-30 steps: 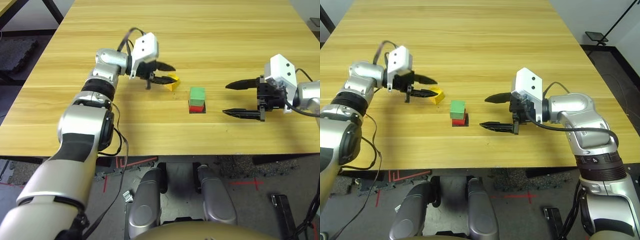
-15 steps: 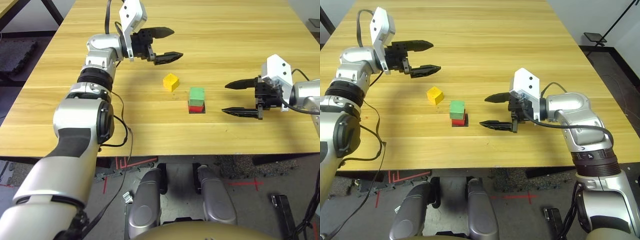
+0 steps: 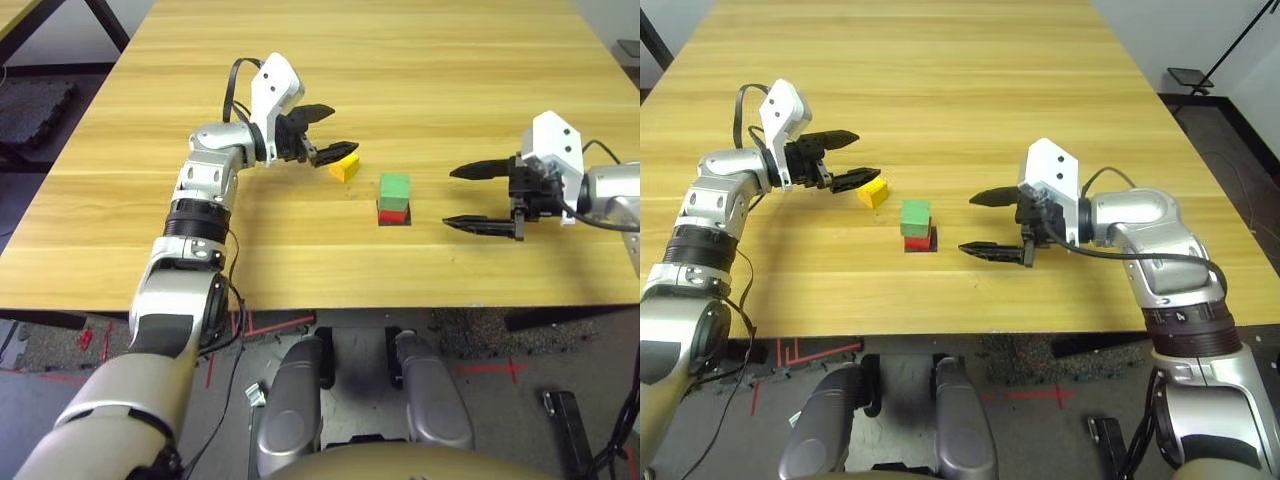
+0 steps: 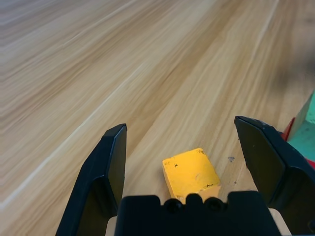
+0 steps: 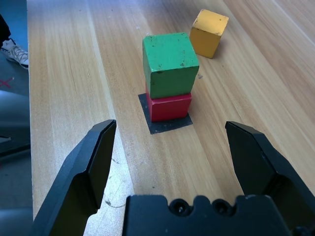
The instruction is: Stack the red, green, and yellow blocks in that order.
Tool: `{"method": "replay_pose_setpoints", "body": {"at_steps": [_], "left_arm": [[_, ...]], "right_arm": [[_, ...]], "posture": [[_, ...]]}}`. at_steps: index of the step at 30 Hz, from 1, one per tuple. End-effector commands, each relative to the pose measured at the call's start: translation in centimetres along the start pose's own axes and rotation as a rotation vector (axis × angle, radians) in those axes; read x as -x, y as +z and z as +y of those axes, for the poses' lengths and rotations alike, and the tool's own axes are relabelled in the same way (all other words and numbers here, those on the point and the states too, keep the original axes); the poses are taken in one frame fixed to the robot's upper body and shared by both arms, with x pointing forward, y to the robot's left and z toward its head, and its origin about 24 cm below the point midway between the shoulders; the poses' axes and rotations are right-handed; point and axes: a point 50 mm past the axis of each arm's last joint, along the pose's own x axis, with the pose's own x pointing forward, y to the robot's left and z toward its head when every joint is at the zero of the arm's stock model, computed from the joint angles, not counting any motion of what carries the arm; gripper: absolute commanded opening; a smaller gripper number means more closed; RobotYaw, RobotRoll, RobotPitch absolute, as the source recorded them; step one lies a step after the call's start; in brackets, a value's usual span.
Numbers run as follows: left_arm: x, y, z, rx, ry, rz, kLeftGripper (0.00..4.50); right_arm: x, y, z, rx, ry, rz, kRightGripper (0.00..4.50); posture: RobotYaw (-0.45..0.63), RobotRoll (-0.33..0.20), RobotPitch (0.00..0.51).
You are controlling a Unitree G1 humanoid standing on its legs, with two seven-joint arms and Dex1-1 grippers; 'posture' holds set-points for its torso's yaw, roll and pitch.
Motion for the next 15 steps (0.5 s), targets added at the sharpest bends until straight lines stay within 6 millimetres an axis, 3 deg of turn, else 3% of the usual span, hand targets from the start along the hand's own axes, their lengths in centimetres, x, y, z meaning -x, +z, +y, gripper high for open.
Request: {"method": "replay_pose_setpoints", "body": {"at_steps": [1,15], "left_arm": [[-0.3,-0.9,-1.3,0.042,0.009,0.065,4.46],[-1.0,-2.0,-1.4,0.076,0.086,0.114,4.46]], "right_arm": [[0.0,0.0,0.2,-0.007,0.005,-0.010,4.50],[-0.1,0.0,0.3,-0.011,0.005,-0.015,4.50]], "posture": [[0.15,0.098,0.224],[0.15,0.100,0.233]]}}
